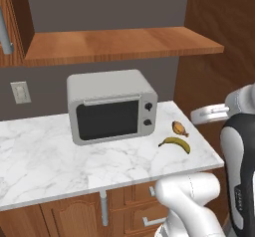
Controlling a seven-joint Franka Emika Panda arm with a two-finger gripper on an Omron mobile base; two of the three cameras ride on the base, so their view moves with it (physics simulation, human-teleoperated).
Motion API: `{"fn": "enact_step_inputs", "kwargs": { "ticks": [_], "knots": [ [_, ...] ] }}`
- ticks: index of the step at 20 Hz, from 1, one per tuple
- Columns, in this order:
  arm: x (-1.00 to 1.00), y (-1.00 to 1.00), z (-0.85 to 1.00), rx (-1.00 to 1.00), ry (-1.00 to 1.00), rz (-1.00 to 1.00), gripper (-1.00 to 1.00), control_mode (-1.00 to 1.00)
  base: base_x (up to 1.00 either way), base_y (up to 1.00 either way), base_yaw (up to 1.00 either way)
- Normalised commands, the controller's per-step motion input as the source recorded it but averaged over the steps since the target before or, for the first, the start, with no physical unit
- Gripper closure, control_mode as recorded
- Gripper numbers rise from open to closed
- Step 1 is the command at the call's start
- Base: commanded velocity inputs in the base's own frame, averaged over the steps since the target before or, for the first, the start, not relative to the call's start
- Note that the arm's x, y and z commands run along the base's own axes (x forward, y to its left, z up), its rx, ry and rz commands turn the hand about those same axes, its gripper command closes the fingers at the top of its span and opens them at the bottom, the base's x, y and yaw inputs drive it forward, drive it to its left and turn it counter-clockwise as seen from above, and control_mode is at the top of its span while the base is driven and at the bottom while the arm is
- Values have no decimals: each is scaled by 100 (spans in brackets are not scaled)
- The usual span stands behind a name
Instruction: Open the fridge, remove the banana, corn, and chicken drumstick, and place them on any counter.
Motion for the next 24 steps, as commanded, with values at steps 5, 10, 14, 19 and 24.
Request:
{"fn": "enact_step_inputs", "kwargs": {
  "ticks": [5,10,14,19,24],
  "knots": [
    [0,0,0,0,3,0,-100,-100,0,0,0],
    [0,0,0,0,0,0,-100,-100,0,0,0],
    [0,0,0,0,0,0,-100,100,0,0,0],
    [0,0,0,0,0,0,-100,100,-14,0,0],
    [0,0,0,0,0,0,-100,100,-44,-15,-2]
  ]
}}
